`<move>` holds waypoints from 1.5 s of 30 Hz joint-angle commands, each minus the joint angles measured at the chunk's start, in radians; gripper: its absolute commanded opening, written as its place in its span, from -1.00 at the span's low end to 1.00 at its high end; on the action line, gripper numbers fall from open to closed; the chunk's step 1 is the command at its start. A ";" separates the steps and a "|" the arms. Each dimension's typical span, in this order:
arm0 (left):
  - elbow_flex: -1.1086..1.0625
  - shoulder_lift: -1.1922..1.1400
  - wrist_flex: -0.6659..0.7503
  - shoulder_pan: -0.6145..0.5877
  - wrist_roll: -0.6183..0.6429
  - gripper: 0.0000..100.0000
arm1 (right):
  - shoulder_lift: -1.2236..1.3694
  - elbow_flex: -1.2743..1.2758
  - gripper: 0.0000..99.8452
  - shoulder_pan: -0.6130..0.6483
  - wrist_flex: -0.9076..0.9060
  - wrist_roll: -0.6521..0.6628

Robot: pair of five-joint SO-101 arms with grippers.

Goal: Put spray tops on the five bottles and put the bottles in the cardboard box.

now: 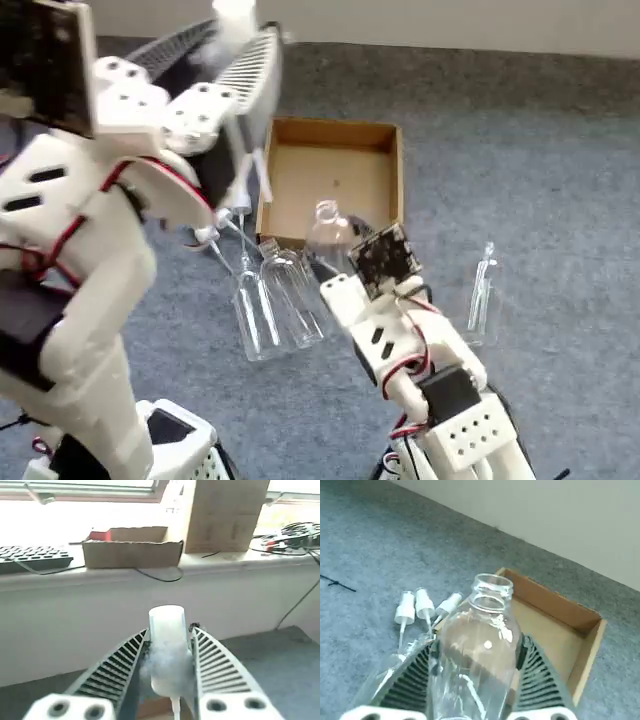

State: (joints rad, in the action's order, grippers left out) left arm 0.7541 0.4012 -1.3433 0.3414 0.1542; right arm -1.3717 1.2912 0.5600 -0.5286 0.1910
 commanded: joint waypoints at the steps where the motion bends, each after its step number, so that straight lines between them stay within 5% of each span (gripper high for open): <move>1: -0.160 0.010 0.153 0.101 0.008 -0.90 | -0.117 0.019 -0.99 0.019 0.033 -0.009; 10: -0.444 0.019 0.330 0.110 0.014 -0.90 | -0.255 0.030 -0.99 0.015 -0.015 -0.009; 45: -0.453 -0.051 0.535 0.108 0.009 -0.93 | -0.257 0.030 -0.99 0.019 -0.024 -0.008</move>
State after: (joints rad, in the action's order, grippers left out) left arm 0.2892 0.3905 -0.8631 0.4396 0.1619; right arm -1.6157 1.3311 0.5754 -0.5501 0.1910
